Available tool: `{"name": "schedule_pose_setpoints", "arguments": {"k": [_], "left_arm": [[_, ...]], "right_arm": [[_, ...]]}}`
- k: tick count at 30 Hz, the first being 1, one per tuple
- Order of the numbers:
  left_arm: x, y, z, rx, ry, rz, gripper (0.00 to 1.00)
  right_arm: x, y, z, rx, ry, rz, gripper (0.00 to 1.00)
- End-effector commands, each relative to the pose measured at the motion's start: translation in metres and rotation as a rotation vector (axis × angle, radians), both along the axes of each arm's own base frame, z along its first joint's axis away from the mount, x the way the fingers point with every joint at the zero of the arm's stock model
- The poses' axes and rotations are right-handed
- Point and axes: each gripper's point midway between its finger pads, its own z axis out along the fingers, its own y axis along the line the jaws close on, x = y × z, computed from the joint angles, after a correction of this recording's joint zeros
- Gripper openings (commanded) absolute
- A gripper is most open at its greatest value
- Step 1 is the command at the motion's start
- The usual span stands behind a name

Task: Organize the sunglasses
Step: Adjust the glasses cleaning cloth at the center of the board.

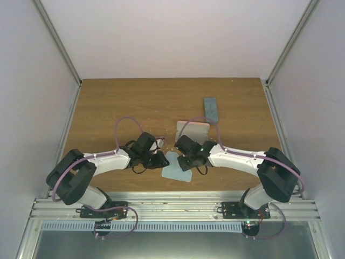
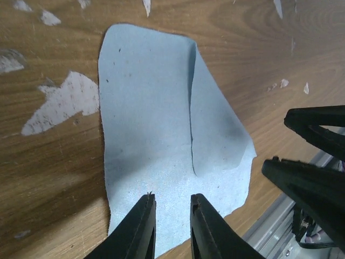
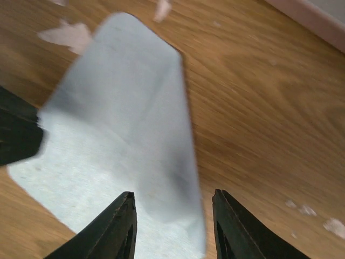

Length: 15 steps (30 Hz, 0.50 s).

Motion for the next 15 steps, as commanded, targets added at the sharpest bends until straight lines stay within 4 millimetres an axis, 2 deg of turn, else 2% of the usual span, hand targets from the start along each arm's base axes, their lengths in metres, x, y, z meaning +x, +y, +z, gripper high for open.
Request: {"name": "schedule_pose_setpoints", "arguments": {"k": [1,3,6,12,15], "left_arm": [[-0.006,-0.008,-0.004,-0.038,0.021,0.007,0.19],[-0.013,-0.009,-0.009,-0.037,0.041,0.003,0.16],[-0.023,-0.003,-0.021,-0.002,0.075,0.023,0.13],[-0.036,0.025,-0.047,0.123,0.139,0.119,0.11],[-0.039,0.032,-0.052,0.158,0.15,0.141,0.1]], "right_arm": [[0.003,0.026,0.001,-0.005,-0.058,0.101,0.39],[0.001,0.034,-0.004,-0.008,-0.058,0.124,0.41],[0.001,0.041,-0.01,-0.022,-0.066,0.139,0.49],[0.002,0.028,-0.027,-0.106,-0.068,0.086,0.56],[0.001,0.024,-0.031,-0.136,-0.081,0.082,0.64]]}}
